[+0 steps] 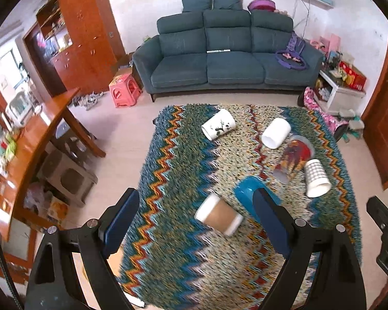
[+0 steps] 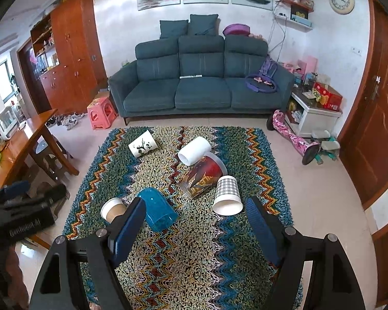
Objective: Flip cup upright
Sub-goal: 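Move the left gripper toward the white panda-print paper cup lying on the rug, then close the left gripper on the panda cup's body and lift it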
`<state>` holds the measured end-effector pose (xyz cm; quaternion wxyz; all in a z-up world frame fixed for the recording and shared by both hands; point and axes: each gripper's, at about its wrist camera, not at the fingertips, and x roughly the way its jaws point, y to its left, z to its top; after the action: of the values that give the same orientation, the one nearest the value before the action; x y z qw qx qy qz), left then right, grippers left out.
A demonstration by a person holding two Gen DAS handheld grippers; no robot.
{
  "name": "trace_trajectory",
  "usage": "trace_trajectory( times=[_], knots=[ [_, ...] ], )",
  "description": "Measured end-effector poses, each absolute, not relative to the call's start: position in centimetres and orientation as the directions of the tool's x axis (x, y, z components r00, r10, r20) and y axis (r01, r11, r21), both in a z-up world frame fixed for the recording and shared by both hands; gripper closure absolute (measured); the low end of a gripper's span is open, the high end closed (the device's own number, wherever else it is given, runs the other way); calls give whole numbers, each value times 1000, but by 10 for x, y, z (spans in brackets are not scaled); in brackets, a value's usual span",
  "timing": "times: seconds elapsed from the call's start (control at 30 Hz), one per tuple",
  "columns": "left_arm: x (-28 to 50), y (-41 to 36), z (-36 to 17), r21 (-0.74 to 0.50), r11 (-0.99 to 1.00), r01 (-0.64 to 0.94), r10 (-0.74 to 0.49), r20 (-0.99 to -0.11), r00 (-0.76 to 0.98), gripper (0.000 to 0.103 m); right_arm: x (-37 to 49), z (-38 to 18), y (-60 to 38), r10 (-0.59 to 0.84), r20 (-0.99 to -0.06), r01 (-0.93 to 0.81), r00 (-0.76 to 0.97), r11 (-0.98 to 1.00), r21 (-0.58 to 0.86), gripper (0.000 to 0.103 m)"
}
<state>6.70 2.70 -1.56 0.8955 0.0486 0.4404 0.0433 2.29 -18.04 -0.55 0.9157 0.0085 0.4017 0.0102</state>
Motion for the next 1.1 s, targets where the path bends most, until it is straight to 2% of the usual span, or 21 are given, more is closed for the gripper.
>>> trace_trajectory(
  times=[0.23,0.4,0.9,1.1],
  knots=[
    [108,33,-31,206,978,39,141,-783,606,12,45,-23,-182,24,-769,-14,638,1000,20,23],
    [148,35,-56,190,973,133,85,-825,559,12,65,-32,-183,38,-783,-12,621,999,39,23],
    [272,19,-142,378,855,355,119,-809,576,12,150,-75,-173,34,-824,9,566,999,47,23],
    [323,18,-174,329,863,383,96,-852,514,12,171,-101,-163,34,-852,-11,523,999,33,23]
  ],
)
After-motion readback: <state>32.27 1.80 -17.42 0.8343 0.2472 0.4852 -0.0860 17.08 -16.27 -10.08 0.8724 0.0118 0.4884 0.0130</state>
